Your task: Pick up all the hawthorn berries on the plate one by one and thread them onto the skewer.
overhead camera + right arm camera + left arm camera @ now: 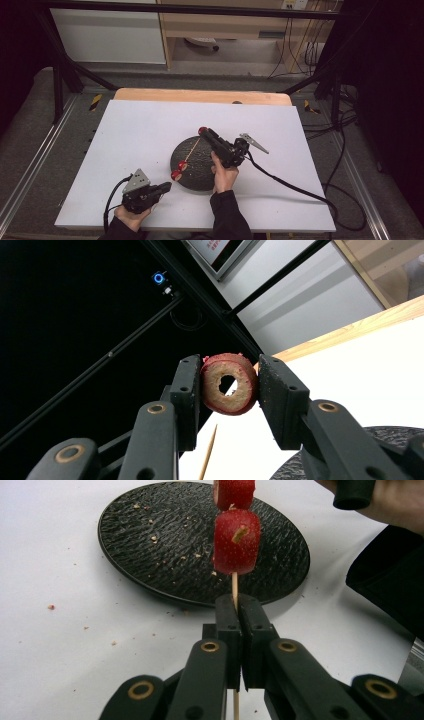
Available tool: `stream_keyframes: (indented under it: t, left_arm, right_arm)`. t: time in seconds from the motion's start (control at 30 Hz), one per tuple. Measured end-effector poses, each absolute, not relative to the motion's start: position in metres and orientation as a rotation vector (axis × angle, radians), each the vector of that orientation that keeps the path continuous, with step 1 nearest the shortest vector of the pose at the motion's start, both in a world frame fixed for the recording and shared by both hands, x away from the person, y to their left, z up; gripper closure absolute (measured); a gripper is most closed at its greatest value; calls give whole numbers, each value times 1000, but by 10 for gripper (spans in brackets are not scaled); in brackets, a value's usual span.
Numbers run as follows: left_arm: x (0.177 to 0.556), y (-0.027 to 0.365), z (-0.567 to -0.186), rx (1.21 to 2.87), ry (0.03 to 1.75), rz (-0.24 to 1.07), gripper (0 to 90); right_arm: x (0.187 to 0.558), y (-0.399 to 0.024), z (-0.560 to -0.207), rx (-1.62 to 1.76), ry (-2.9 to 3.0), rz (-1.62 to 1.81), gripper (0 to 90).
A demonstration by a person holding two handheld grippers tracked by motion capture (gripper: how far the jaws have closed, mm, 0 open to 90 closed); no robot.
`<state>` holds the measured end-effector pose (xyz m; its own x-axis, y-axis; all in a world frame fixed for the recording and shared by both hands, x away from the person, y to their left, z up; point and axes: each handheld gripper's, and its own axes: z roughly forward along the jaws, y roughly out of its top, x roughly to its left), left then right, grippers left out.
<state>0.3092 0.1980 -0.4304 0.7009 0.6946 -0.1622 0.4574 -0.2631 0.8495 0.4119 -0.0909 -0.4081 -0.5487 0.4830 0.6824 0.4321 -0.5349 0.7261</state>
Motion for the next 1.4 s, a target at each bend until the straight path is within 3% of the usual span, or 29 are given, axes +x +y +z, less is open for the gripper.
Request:
stream_keyframes:
  t: [1.4]
  left_arm:
    - [314,187,-431,1856,961,262,883]
  right_arm:
    - [404,-77,-426,1491,1509,2314,628]
